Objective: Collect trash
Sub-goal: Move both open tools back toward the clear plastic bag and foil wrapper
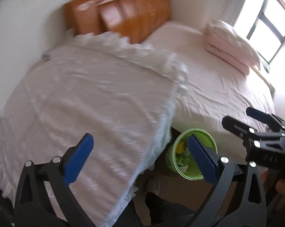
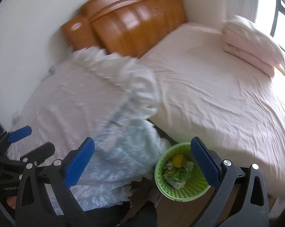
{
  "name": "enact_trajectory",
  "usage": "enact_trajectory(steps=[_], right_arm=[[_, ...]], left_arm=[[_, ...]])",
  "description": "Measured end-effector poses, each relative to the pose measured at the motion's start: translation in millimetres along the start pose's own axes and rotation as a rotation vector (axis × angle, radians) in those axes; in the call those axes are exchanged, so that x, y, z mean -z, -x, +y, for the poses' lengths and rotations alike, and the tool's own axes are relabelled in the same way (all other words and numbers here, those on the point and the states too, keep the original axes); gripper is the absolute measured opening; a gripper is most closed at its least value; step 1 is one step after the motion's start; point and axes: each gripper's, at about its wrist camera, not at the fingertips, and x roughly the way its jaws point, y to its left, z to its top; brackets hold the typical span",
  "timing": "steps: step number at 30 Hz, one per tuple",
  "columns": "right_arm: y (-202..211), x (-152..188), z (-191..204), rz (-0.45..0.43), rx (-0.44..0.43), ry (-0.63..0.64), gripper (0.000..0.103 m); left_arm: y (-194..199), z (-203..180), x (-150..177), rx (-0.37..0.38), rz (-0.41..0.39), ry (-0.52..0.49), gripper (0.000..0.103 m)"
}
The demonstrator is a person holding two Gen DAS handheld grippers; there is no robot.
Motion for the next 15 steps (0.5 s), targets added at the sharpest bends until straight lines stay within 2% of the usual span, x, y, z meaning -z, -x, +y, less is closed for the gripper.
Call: enact_trajectory(steps=[1, 5, 7, 13, 15], right_arm=[[-6.1, -9.2, 22.6, 0.005, -0.043, 0.063, 0.1], [-18.8, -22.5, 69.2, 0.008, -0.117, 0.18, 0.1], [-30.2, -35.2, 104.9, 0.013, -0.166, 0.254, 0.1], [-67.9, -62.9, 199.4, 0.043, -0.277, 0.376, 0.1], [-75.9, -69.4, 216.7, 0.057, -0.299, 0.39, 0.1]], left_arm=[[3.1, 15.0, 0.7, -0.019, -0.007, 0.035, 0.095], [12.8, 75.8, 8.0, -0.098, -0.022, 0.179, 0.095], [15.5, 106.6, 14.0, -0.137, -0.026, 0.248, 0.095], [24.9, 209.5, 32.3, -0.294, -0.048, 0.459, 0.095], [24.6, 244.2, 34.3, -0.348, -0.058, 0.513, 0.095]])
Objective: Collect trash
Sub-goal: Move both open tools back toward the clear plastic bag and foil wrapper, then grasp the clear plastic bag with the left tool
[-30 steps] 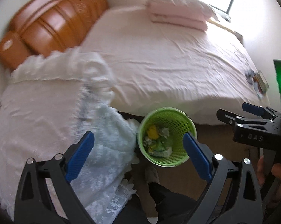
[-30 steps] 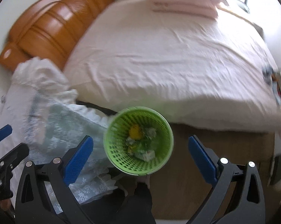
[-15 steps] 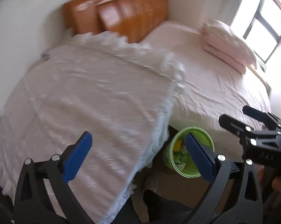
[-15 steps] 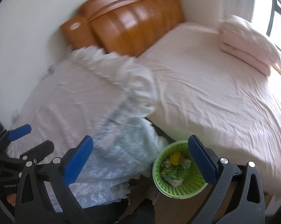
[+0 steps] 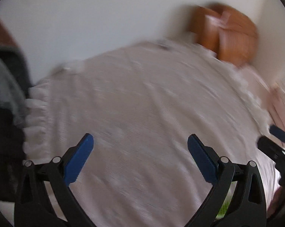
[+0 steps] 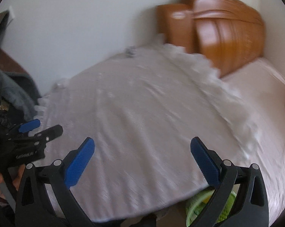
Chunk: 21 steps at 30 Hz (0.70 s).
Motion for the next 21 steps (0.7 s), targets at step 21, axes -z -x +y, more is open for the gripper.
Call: enact_trajectory(steps=[21], right_arm=[[-185.3, -129.5, 100.0, 0.152, -0.114, 0.086, 0.101]], left_arm=[[-217.0, 169.8, -142.7, -0.197, -0.002, 0.306, 0.094]])
